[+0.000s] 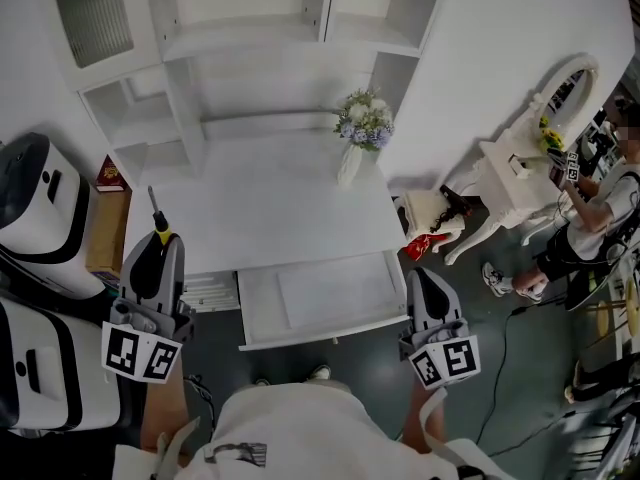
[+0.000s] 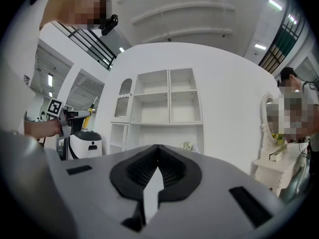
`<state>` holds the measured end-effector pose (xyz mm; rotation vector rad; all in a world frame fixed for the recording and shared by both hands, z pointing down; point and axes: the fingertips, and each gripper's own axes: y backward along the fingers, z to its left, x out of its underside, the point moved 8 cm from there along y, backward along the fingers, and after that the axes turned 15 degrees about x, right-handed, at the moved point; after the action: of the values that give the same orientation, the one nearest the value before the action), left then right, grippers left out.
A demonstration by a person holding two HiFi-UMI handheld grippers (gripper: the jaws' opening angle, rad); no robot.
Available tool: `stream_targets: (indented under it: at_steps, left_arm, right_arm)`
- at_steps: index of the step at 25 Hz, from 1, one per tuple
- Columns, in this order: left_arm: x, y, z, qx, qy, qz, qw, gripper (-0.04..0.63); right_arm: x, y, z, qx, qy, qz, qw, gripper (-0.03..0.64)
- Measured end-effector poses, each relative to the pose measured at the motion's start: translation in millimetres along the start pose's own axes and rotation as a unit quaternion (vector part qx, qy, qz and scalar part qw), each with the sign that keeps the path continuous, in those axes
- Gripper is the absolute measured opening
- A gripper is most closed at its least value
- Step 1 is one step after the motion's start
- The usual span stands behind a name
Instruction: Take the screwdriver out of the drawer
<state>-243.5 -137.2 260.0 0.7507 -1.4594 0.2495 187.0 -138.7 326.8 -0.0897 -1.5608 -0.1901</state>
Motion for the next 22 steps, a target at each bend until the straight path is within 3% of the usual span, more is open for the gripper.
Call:
stream_targets:
  at_steps: [7, 12, 22]
  left_arm:
    - [6, 14, -2, -0.048, 0.006, -0.008, 0.9988, 0.087]
    - [-3, 59, -17, -0.078, 0.008, -0.006, 0.9969, 0.087]
    - [-5, 68, -21, -0.086, 0.007, -0.001, 0.9962, 0.087]
  right_arm:
    - [2, -24, -19, -0.004, 0.001, 0.002, 1.000, 0.008]
    - [-3, -8, -6, -0.015, -0.001, -0.003, 1.000, 0.008]
    - [-4, -9, 2, -0.029, -0.005, -0.004, 1.000, 0.008]
